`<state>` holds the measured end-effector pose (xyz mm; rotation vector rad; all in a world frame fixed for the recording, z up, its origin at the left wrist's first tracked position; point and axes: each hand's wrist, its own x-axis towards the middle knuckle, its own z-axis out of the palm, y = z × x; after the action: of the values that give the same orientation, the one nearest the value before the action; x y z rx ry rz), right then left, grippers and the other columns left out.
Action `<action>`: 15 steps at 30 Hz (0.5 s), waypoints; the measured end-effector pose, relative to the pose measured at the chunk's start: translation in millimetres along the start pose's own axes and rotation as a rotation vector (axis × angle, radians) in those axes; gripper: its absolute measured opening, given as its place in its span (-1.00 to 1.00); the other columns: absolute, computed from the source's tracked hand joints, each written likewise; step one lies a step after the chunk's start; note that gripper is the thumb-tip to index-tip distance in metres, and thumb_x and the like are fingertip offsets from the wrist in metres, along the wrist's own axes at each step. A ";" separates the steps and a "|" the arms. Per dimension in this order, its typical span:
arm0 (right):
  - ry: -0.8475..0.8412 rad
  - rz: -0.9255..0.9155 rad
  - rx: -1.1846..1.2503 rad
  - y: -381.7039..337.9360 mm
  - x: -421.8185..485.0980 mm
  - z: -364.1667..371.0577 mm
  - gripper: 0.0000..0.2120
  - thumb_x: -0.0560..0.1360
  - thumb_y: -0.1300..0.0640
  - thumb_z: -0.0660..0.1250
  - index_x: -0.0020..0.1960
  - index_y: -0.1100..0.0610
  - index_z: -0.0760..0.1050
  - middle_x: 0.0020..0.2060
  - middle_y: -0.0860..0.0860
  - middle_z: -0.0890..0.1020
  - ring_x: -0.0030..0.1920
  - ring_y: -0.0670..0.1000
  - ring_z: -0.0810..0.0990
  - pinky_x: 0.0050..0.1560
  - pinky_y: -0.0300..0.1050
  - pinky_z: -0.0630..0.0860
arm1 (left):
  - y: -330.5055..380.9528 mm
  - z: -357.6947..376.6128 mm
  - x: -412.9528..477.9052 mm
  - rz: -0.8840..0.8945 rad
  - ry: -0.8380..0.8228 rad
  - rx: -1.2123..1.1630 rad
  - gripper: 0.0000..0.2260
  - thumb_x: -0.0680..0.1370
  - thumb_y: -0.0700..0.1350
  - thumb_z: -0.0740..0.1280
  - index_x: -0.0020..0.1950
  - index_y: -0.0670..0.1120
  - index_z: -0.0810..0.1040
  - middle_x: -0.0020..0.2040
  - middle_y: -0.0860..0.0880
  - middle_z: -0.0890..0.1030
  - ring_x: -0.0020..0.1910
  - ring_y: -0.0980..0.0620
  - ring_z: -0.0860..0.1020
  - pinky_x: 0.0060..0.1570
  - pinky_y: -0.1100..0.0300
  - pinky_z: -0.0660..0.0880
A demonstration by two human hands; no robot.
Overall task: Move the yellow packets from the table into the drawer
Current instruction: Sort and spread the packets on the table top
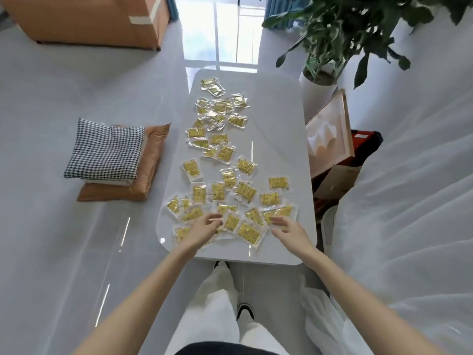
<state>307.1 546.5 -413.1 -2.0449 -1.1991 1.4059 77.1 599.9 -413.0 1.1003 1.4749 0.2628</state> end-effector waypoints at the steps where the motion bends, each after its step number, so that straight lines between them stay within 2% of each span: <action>1: 0.002 0.016 0.003 0.1 8.9 4.0 -0.67 0.58 0.16 0.24 0.34 0.09 0.43 0.26 -0.03 0.50 0.11 -0.09 0.45 0.11 -0.23 0.36 | -2.6 0.3 10.6 -0.016 -0.013 0.005 -0.70 0.61 -0.14 0.17 0.34 -0.08 0.44 0.22 -0.07 0.56 0.06 0.01 0.52 -0.05 0.25 0.41; 3: 0.017 0.043 0.002 2.5 34.1 14.4 -0.68 0.58 0.16 0.24 0.33 0.13 0.43 0.26 0.01 0.50 0.11 -0.09 0.45 0.11 -0.23 0.35 | -9.6 -0.8 37.8 -0.044 -0.037 0.027 -0.70 0.61 -0.14 0.17 0.34 -0.09 0.45 0.22 -0.09 0.56 0.07 0.00 0.54 -0.10 0.27 0.44; 4: 0.019 0.058 -0.008 4.8 43.9 19.7 -0.68 0.58 0.16 0.23 0.33 0.14 0.43 0.26 0.02 0.51 0.11 -0.09 0.45 0.11 -0.23 0.35 | -14.0 -0.5 49.3 -0.054 -0.048 0.037 -0.71 0.61 -0.14 0.17 0.33 -0.09 0.45 0.23 -0.10 0.56 0.09 0.00 0.54 -0.06 0.25 0.47; 7: -0.010 0.114 -0.025 16.4 71.4 35.9 -0.65 0.59 0.19 0.21 0.37 0.12 0.40 0.27 0.01 0.50 0.11 -0.10 0.44 0.12 -0.23 0.36 | -24.5 1.7 80.9 -0.089 -0.068 0.056 -0.70 0.60 -0.16 0.16 0.33 -0.11 0.45 0.26 -0.12 0.54 0.18 -0.03 0.53 0.20 0.09 0.47; 9: -0.019 0.161 -0.024 28.4 91.2 45.6 -0.63 0.58 0.24 0.21 0.38 0.12 0.39 0.28 0.01 0.50 0.13 -0.12 0.43 0.13 -0.24 0.35 | -29.8 5.9 101.0 -0.110 -0.077 0.064 -0.68 0.60 -0.21 0.14 0.35 -0.16 0.43 0.28 -0.13 0.52 0.24 -0.05 0.50 0.26 0.06 0.45; 12: -0.024 0.238 -0.012 47.7 118.1 59.7 -0.63 0.57 0.26 0.19 0.37 0.14 0.39 0.28 0.02 0.49 0.20 -0.08 0.45 0.15 -0.23 0.35 | -43.3 15.8 129.6 -0.144 -0.073 0.068 -0.68 0.60 -0.21 0.15 0.34 -0.16 0.43 0.29 -0.13 0.51 0.24 -0.07 0.49 0.25 0.05 0.45; 15: -0.029 0.295 0.006 68.6 144.0 76.1 -0.65 0.57 0.24 0.21 0.34 0.09 0.39 0.30 0.01 0.46 0.31 -0.03 0.42 0.21 -0.17 0.37 | -63.2 26.4 158.1 -0.173 -0.060 0.070 -0.68 0.61 -0.18 0.15 0.36 -0.11 0.41 0.30 -0.08 0.50 0.24 -0.03 0.48 0.16 0.15 0.43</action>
<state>288.0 613.9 -575.4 -2.2759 -0.9287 1.5710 96.7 672.4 -568.1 1.0202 1.5248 0.0564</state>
